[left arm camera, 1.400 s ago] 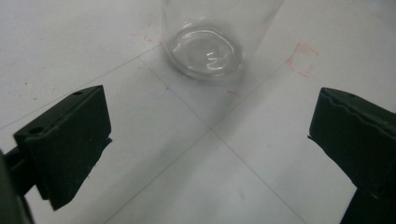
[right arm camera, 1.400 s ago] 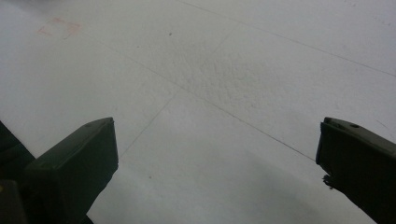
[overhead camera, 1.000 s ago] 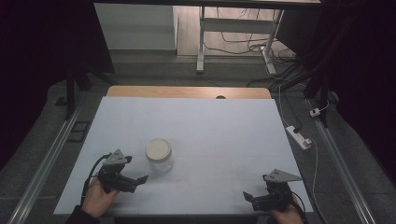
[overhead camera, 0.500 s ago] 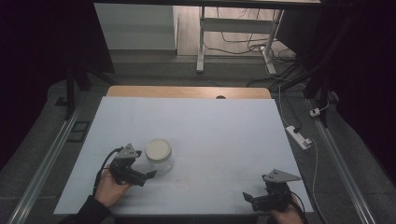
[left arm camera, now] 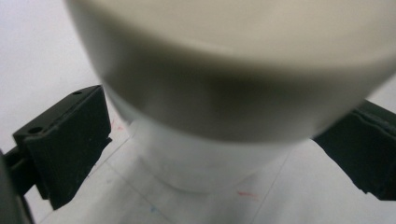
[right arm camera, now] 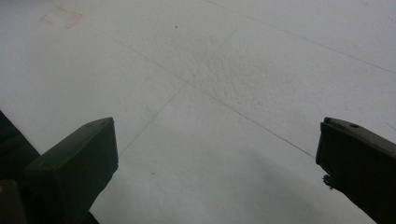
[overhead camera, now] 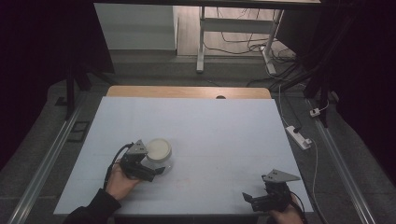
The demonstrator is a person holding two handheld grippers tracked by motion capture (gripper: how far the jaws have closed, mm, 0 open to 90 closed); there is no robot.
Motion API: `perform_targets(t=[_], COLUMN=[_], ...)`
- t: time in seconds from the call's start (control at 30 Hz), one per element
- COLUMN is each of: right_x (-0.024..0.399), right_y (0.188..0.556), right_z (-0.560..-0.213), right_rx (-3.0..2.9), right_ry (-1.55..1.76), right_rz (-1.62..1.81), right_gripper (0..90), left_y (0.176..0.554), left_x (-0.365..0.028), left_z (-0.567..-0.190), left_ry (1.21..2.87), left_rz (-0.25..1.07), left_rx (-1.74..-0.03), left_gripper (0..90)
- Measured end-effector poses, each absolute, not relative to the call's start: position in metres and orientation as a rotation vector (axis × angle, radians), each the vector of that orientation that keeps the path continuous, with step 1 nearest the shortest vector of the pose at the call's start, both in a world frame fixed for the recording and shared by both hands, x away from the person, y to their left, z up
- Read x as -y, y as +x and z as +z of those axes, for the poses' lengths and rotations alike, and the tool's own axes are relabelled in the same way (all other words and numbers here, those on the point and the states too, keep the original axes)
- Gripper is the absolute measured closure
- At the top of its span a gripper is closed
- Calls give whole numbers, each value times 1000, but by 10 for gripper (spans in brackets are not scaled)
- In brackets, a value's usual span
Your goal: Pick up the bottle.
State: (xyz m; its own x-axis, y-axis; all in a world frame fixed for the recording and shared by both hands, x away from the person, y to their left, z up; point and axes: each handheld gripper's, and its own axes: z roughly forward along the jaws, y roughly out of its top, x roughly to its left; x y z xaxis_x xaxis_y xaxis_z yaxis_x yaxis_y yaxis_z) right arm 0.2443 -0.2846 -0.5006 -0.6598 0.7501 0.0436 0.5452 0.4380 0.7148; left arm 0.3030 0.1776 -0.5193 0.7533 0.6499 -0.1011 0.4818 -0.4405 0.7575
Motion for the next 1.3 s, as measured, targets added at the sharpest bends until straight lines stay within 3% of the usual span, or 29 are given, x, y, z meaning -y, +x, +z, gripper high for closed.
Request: perform_targets(t=[0.77,1.3], right_x=[283,283], right_y=[244,244], right_z=[-501,-501], right_rx=[-2425,-2432], right_ry=[1105,1089], right_rz=[1033,1026], right_gripper=[0,0], left_y=[310,311], left_x=[-170,-170], left_z=[-518,-514], left_ry=[2118,2115], left_rz=[322,310], left_rx=[-779,-838], left_gripper=[70,74])
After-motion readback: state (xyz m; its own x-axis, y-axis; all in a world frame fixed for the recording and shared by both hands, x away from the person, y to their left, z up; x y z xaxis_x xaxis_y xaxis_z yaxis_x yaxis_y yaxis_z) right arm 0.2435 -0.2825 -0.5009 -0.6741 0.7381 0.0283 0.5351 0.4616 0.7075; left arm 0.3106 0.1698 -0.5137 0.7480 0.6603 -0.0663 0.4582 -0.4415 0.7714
